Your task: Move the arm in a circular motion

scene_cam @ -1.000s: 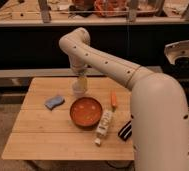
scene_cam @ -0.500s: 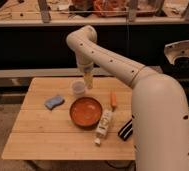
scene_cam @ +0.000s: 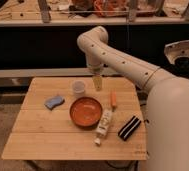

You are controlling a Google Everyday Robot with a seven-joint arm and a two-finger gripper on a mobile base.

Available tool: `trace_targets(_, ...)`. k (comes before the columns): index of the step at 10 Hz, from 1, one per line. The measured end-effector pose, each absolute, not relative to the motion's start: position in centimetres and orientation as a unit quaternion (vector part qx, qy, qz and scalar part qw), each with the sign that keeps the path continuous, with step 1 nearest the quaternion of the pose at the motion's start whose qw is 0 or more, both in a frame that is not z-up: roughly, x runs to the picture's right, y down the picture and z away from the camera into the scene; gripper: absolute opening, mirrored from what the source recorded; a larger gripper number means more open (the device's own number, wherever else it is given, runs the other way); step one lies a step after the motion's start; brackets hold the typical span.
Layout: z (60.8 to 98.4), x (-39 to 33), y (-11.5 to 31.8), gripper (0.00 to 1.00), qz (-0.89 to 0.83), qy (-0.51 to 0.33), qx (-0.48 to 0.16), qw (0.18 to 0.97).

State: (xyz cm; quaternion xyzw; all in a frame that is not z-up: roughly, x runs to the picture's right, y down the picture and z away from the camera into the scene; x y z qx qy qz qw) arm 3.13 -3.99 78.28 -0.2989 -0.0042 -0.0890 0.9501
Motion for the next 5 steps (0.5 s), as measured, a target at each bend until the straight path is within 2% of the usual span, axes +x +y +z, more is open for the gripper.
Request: trace_targets(5,76.7,8.4,-2.7,0.80,-0.054,0.017,-0.301,0.952)
